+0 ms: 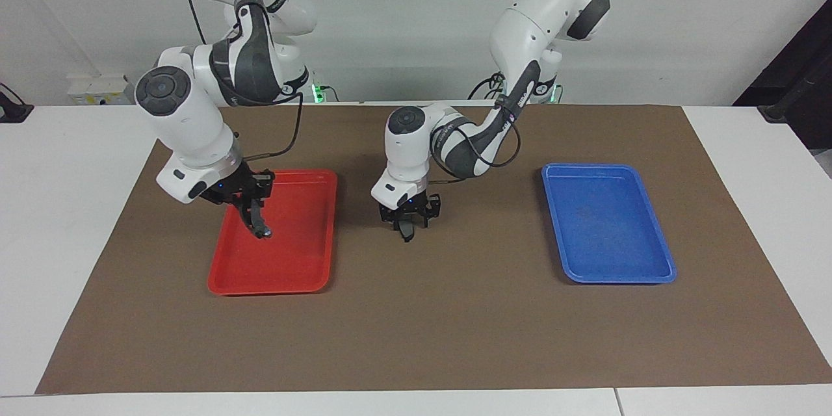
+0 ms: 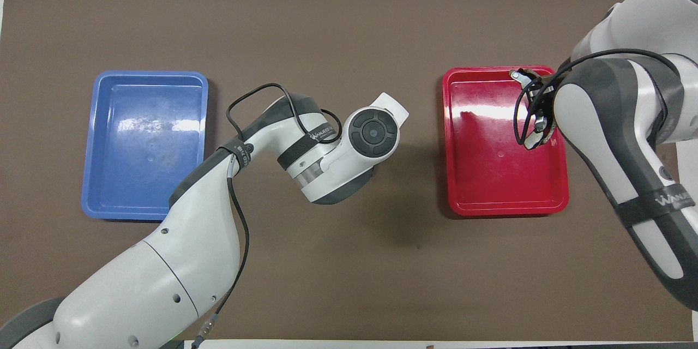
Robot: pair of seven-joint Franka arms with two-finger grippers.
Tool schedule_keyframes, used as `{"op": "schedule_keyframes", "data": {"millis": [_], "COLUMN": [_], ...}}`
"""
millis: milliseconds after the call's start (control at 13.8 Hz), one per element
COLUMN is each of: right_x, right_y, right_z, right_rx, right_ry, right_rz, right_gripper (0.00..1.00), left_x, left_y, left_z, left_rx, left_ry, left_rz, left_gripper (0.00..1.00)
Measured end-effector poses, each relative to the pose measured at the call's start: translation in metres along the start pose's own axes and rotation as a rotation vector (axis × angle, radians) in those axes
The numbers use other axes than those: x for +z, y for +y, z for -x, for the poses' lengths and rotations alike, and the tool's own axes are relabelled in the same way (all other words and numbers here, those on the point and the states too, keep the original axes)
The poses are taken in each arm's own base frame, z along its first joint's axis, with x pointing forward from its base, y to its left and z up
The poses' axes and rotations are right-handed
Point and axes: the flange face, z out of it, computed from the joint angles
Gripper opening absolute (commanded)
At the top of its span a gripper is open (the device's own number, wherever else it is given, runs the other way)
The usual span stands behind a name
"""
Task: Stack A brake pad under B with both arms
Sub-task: 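Lower the dark pad onto the table center and open the left gripper, then return the left arm to rest while the right gripper carries the silver pad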
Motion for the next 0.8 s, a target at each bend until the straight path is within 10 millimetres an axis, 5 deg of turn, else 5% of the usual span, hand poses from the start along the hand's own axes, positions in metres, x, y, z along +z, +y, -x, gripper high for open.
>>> {"op": "schedule_keyframes", "data": {"millis": [217,506,795], "right_x": [0.0,0.0,-0.003], "right_y": [-0.001,-0.018,-0.09], "right_z": [0.0,-0.001,-0.001], "right_rx": [-0.001,0.006,0.058], "right_ry": [0.0,0.001,0.021], "right_rz": [-0.001,-0.006,-0.025], "right_gripper": [0.0,0.0,0.0], "left_x": [-0.022,-0.097,-0.178], "left_y": [-0.01,-0.048,-0.152], "left_z": [-0.02,-0.045,-0.078], "left_rx": [-0.028,-0.04,0.004], "left_ry": [0.011,-0.014,-0.104], "left_rz": [-0.039,-0.079,-0.105], "left_gripper": [1.0,1.0,1.0]}}
